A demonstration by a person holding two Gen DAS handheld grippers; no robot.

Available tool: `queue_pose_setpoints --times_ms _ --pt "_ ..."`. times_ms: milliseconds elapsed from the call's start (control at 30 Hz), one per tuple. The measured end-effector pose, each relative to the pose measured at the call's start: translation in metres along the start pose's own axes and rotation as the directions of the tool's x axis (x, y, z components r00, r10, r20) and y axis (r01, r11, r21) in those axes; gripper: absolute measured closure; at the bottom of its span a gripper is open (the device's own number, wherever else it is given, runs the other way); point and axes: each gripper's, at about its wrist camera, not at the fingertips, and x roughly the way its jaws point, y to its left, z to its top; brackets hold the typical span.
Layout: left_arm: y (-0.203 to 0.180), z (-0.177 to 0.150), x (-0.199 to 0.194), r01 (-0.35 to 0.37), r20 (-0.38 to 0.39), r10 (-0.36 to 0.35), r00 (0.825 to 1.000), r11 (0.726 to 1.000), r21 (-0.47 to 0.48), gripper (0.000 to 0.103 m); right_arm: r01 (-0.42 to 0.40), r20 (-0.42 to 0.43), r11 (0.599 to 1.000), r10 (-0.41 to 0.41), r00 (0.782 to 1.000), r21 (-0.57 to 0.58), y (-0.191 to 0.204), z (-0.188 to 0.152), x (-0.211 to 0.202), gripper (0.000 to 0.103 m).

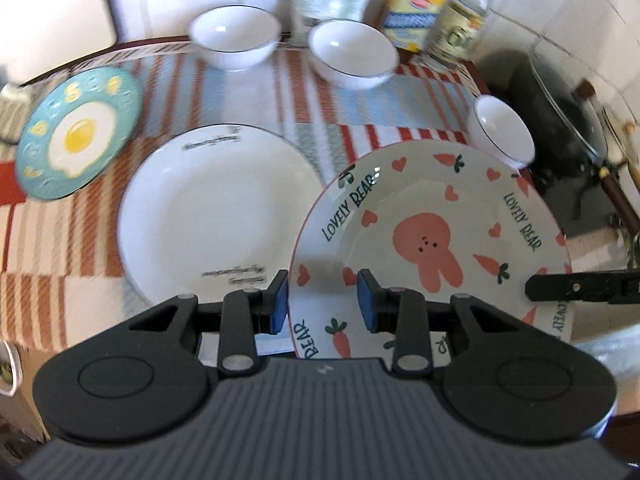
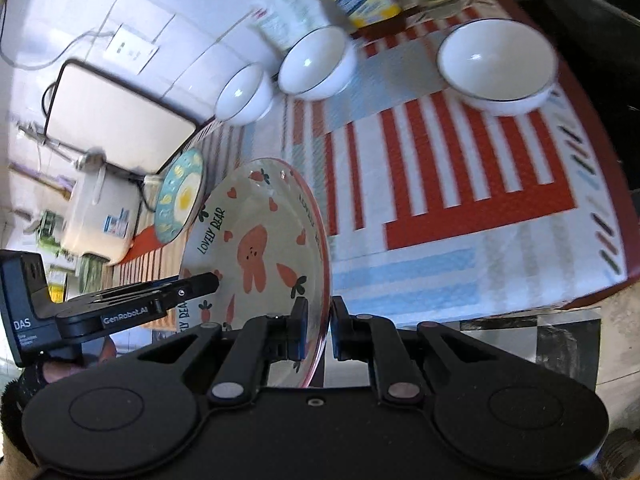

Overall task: Organize plates and bowls
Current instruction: 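Lift the pink-bunny plate with the right tool and carry it over the white plate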

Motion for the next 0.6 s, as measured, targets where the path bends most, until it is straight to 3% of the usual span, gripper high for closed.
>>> queue_pose_setpoints --times_ms 267,467,600 --pt "0.058 -0.001 -0.017 -0.029 0.022 0.03 0.999 0.997 -0.072 0.07 -0.052 -0.042 0.998 0.051 0.998 -0.022 0.041 0.01 0.038 0.088" --pt "0.107 0.011 -0.002 -0.025 -0.009 0.024 1.0 0.993 -0.117 0.07 -0.069 -0.032 0.998 0.069 0.997 -0.007 0.064 0.024 0.076 0.088" --pt "0.12 0.022 0.017 -0.076 -0.027 0.075 0.997 0.995 -0.056 0.07 -0.049 -0.027 0.999 0.05 0.998 0.009 0.074 0.028 0.102 0.088"
